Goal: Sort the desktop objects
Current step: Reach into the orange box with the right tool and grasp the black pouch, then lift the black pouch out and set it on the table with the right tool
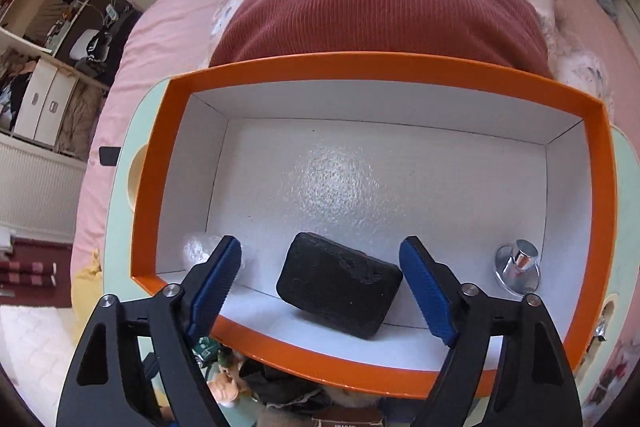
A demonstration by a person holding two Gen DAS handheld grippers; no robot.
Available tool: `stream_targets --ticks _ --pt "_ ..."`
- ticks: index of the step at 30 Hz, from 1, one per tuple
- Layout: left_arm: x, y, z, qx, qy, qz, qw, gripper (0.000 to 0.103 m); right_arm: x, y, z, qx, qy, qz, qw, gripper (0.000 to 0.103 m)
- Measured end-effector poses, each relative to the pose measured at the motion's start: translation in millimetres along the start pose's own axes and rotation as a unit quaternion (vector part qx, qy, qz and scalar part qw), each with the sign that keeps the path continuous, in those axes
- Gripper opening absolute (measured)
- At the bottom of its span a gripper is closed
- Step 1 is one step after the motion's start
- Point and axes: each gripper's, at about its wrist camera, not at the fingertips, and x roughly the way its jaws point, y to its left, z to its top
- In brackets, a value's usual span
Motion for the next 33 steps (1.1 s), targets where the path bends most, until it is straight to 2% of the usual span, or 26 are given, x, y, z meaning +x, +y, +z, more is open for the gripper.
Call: stream_targets --ticks 4,7,8,9,15,18,19,21,24,27,30,33 --pt "0.0 0.3 0.0 0.0 0.0 0.0 1.0 0.103 15.5 6.3 4.2 0.013 0.037 -0.018 0.999 0.08" --pt "0.2 0.4 0.0 -0.001 0.0 0.0 1.0 0.103 19.8 27.5 -2.5 -0.032 0.021 -0.076 0.996 0.076" --pt "0.7 0.9 0.2 -0.001 0.001 -0.001 1.0 0.103 18.8 31.3 -6.4 -0.032 0.016 -0.07 0.997 0.066" --pt "0.5 0.8 0.3 -0.001 0.0 -0.001 1.0 0.103 17.6 34.2 -9.2 -0.034 0.014 -0.065 0.997 0.063" --pt "0.7 1.0 0.2 -0.001 0.0 0.0 1.0 0.103 12.5 33.8 -17.0 -0.039 -0.002 -0.057 0.998 0.063" --pt "0.6 0.8 0.2 -0.001 0.0 0.0 1.0 0.103 -1.0 34.6 -21.8 -0.041 -0.045 -0.076 0.995 0.063" --pt "0.5 0.8 0.2 -0.001 0.0 0.0 1.0 0.103 -13.0 34.4 -24.2 -0.043 -0.075 -0.075 0.993 0.063" --pt "0.5 0.7 0.1 -0.001 0.0 0.0 1.0 0.103 -34.4 27.3 -26.7 -0.036 -0.12 -0.048 0.991 0.063" --pt "0.6 0.8 0.1 -0.001 0.0 0.0 1.0 0.103 -80.4 24.6 -51.4 -0.032 -0.207 -0.033 0.977 0.063" --pt "0.5 0.8 0.0 -0.001 0.0 0.0 1.0 0.103 -103.6 29.3 -81.7 -0.05 -0.246 -0.027 0.968 0.063" --pt "0.6 1.1 0.0 -0.001 0.0 0.0 1.0 0.103 -112.0 13.2 -120.3 -0.063 -0.232 0.003 0.971 0.063" --pt "0.5 1.3 -0.1 -0.001 0.0 0.0 1.0 0.103 -100.5 -7.8 -155.9 -0.069 -0.196 -0.003 0.978 0.063"
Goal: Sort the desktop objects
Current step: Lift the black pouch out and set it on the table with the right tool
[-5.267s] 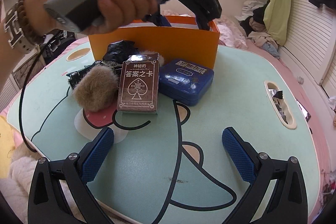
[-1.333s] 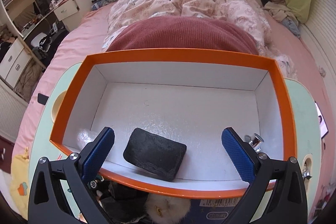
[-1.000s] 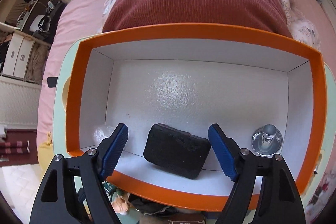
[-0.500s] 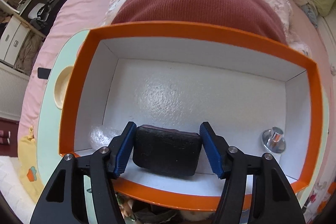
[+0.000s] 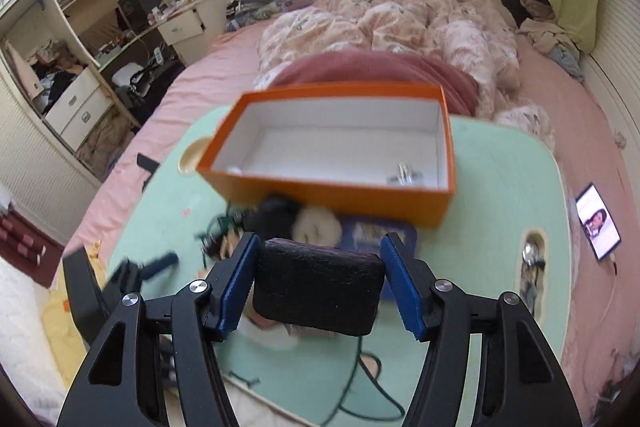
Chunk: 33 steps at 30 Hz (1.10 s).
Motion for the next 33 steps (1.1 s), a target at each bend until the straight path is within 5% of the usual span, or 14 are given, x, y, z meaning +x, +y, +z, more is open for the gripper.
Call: stream_targets --ticks 5,9,11,16,21,25,29,33 --pt "-0.1 0.4 -0.1 0.0 0.0 0.0 1.0 0.103 22.8 -16.4 -47.6 0.001 0.063 0.038 0.997 0.063" --pt "-0.1 0.5 0.0 0.0 0.0 -0.001 1.0 0.103 44.9 -13.8 -43.2 -0.011 0.063 -0.027 0.998 0.063" --pt "-0.1 0.3 0.0 0.0 0.0 0.0 1.0 0.103 54.6 -11.7 -39.7 -0.008 0.066 -0.009 0.998 0.064" --pt "-0.2 0.3 0.0 0.0 0.0 0.0 1.0 0.103 52.3 -0.1 -32.8 -0.005 -0.03 -0.004 1.0 0.064" --pt "-0.1 0.6 -0.1 0.0 0.0 0.0 1.0 0.103 21.2 14.3 -65.4 -0.04 -0.127 -0.055 0.99 0.082" --pt "-0.2 0.6 -0.1 0.0 0.0 0.0 1.0 0.103 18.6 16.6 -100.8 -0.065 -0.14 -0.117 0.981 0.082" --pt "0.0 0.9 -0.1 0.0 0.001 0.0 1.0 0.103 39.8 15.8 -118.2 -0.071 -0.128 -0.135 0.98 0.083" --pt "-0.4 3.6 0.0 0.0 0.0 0.0 1.0 0.103 43.8 12.2 -119.5 -0.069 -0.162 -0.129 0.976 0.092"
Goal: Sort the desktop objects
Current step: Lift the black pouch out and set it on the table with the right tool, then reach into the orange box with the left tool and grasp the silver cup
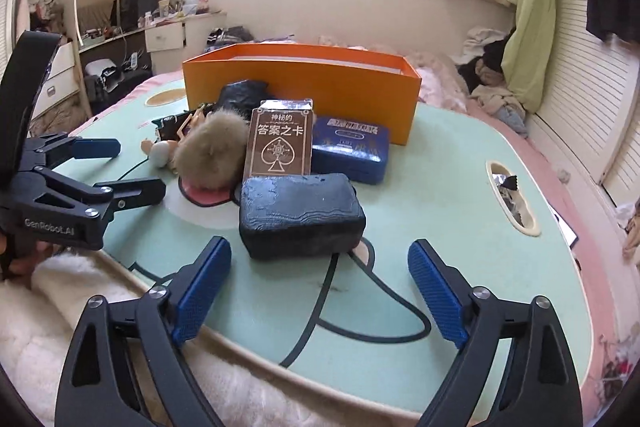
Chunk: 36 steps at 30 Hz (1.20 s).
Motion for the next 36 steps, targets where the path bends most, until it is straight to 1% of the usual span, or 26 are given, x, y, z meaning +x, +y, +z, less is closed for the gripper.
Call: stream_targets --ticks 2,3,5,11,14,16,18,19,21,23,24,25,27,30,32,34,36 --pt "-0.7 -0.4 0.2 0.0 0.0 0.001 1.0 0.103 3.5 -7.9 0.4 0.019 0.003 0.013 1.0 0.096" --pt "-0.8 -0.2 0.2 0.0 0.0 0.001 1.0 0.103 -0.4 -12.2 -1.0 0.024 0.002 0.013 1.0 0.102" --pt "-1.1 0.7 0.6 0.0 -0.001 0.002 1.0 0.103 -3.0 -17.2 -3.6 0.028 0.0 0.009 1.0 0.102" --pt "-3.8 0.9 0.5 -0.001 -0.002 0.003 1.0 0.103 -6.3 -15.4 -5.9 0.027 -0.002 0.007 1.0 0.102" --pt "-13.6 4.6 5.5 -0.007 -0.013 -0.017 0.9997 0.102 -7.6 -15.6 -8.3 0.028 -0.003 0.006 1.0 0.102" --pt "-33.4 5.0 20.8 -0.011 -0.036 -0.025 0.999 0.101 -8.5 -15.8 -8.3 0.029 -0.003 0.006 1.0 0.102" --pt "-51.7 2.0 47.3 -0.005 -0.065 -0.036 0.9972 0.101 -8.5 -15.7 -8.3 0.029 -0.003 0.006 1.0 0.102" --pt "-56.4 -0.6 63.2 -0.001 -0.071 -0.039 0.9967 0.101 -8.6 -15.9 -8.3 0.028 -0.004 0.006 1.0 0.102" --pt "-56.0 -6.8 99.8 0.001 -0.071 -0.046 0.9964 0.101 -9.0 -16.7 -9.2 0.028 -0.004 0.006 1.0 0.102" --pt "-42.6 -14.0 138.8 -0.005 -0.06 -0.048 0.997 0.1 -9.6 -18.1 -9.8 0.029 -0.004 0.006 1.0 0.102" --pt "-32.8 -19.0 153.5 -0.005 -0.053 -0.043 0.9977 0.099 -9.6 -18.3 -9.8 0.028 -0.004 0.006 1.0 0.102" --pt "-19.4 -23.5 167.7 -0.002 -0.041 -0.036 0.9985 0.098 -9.9 -18.4 -9.9 0.028 -0.004 0.006 1.0 0.102" --pt "9.6 -35.7 185.8 0.001 -0.014 -0.018 0.9997 0.096 -10.4 -18.2 -10.5 0.028 -0.005 0.007 1.0 0.102" --pt "58.0 -50.7 195.7 -0.004 0.045 -0.022 0.9988 0.095 -11.5 -18.5 -11.2 0.028 -0.005 0.007 1.0 0.102" --pt "81.9 -61.1 191.5 -0.009 0.081 -0.027 0.9963 0.092 -12.0 -18.4 -11.3 0.028 -0.005 0.007 1.0 0.102" --pt "98.8 -69.0 188.5 -0.008 0.108 -0.031 0.9937 0.091 -11.9 -18.1 -11.3 0.028 -0.005 0.006 1.0 0.102" --pt "109.0 -73.8 186.2 -0.011 0.126 -0.048 0.9908 0.091 -11.8 -17.7 -11.2 0.029 -0.005 0.006 1.0 0.102"
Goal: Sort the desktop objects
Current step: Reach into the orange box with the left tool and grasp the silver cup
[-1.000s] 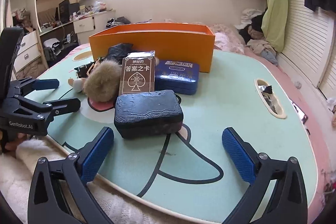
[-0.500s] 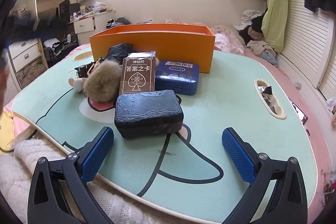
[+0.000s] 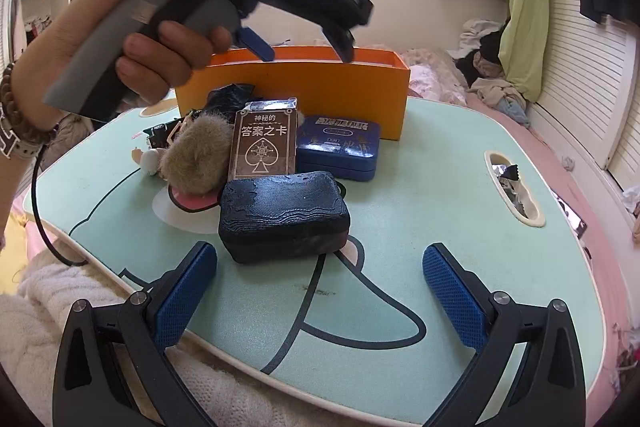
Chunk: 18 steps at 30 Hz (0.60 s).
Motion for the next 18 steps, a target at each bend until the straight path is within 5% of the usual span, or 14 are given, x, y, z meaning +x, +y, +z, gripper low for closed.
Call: stream_targets --ticks 10,16,18 --pt "23.9 -2.5 16.7 -0.03 0.062 -0.05 0.9964 0.086 -0.8 -0.1 -0.7 0.001 0.0 -0.001 1.0 0.102" --pt "48.1 -11.7 27.1 -0.038 0.103 -0.062 0.992 0.066 -0.7 0.1 -0.9 0.001 0.0 -0.002 1.0 0.102" --pt "57.8 -15.5 26.2 -0.033 0.115 -0.058 0.9912 0.047 -1.0 -0.1 -1.0 0.001 -0.001 -0.002 1.0 0.102"
